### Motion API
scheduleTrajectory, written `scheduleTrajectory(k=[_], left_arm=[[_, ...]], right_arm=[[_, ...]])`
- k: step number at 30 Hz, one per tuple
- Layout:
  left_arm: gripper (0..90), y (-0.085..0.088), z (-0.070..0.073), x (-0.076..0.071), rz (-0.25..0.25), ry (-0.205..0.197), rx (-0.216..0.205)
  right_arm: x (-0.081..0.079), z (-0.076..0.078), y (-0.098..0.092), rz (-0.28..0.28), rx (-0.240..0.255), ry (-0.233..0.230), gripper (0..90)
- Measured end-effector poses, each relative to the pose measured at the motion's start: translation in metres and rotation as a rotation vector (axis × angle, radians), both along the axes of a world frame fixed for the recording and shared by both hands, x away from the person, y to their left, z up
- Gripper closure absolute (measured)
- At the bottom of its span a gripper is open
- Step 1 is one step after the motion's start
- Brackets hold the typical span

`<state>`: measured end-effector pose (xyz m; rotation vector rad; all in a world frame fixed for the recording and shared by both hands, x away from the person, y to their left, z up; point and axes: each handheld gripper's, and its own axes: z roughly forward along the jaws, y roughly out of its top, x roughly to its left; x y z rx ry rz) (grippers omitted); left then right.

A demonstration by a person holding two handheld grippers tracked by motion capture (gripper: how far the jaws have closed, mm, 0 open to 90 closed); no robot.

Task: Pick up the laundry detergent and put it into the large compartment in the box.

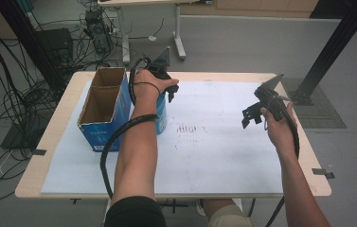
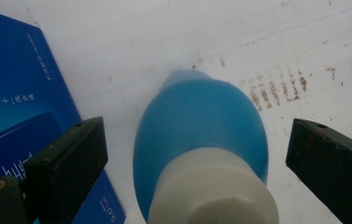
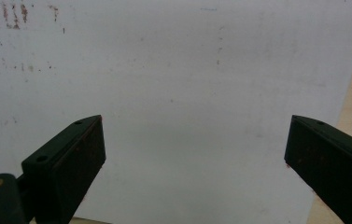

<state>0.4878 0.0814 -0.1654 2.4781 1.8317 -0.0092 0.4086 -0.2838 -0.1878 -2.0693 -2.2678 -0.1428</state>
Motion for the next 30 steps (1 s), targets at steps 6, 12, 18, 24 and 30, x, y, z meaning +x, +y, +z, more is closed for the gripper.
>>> scheduleTrajectory(k=[6,12,18,24,30], left_arm=[[6.0,0.0009,0.0000,-0.0002,0.002,0.001,0.000],[6.1,0.0016,0.0009,-0.0005,0.003,-0.002,-0.001],[6.5,0.0023,-0.0007,-0.0007,0.003,0.000,-0.002],[9.5,0.0003,-0.0040,-0.0014,-0.004,0.001,0.002],[21.2,-0.0004,-0.0056,-0.0021,-0.004,-0.003,0.000]], right_arm=[[0.0001,0.0004,0.0003,0.001,-0.001,0.001,5.4],[0.0003,0.0000,0.0020,0.005,-0.002,0.001,5.3],[0.0006,0.0000,0.0040,0.006,-0.005,0.002,5.3],[0.0013,-0.0017,0.0041,0.007,-0.003,0.004,5.4],[0.0020,-0.0026,0.0041,0.006,-0.004,0.007,5.3]])
